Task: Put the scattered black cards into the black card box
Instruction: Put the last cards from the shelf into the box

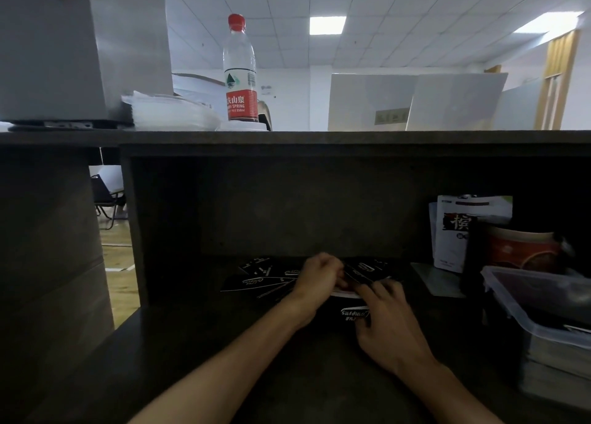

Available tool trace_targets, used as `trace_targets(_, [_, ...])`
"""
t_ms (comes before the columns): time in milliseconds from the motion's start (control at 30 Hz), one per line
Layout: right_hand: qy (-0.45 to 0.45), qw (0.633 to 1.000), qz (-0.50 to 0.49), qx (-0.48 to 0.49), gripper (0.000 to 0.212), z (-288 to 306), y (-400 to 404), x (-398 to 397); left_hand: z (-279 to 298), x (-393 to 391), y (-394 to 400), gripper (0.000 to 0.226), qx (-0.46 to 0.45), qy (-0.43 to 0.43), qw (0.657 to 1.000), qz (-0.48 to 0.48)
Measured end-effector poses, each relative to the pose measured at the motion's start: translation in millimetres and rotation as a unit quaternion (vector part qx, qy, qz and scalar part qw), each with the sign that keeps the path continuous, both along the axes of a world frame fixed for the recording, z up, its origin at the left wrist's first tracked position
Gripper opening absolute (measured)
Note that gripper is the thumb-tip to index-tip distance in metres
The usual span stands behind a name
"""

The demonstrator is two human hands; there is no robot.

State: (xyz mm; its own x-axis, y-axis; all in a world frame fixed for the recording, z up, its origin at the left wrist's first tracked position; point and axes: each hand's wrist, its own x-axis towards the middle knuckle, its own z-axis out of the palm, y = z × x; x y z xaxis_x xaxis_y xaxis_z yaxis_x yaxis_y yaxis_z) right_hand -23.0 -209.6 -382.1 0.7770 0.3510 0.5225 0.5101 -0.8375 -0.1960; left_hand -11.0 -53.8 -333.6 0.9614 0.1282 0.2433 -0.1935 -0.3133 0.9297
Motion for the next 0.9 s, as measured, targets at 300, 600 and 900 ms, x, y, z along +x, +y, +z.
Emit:
trace_targets(300, [-0.006, 1.0, -0.016, -0.011, 0.048, 0, 2, 4, -31, 32, 94, 0.033, 0.519, 0.029, 0.847, 0.113])
trace_targets(600, [-0.015, 1.0, -0.024, -0.013, 0.046, 2, 1, 0, -26, 29, 106, 0.053, 0.535, 0.034, 0.832, 0.141])
trace_targets(900, [-0.012, 1.0, -0.026, -0.011, 0.046, 4, 2, -3, 2, 16, 93, 0.019, 0.076, -0.222, 0.953, 0.193])
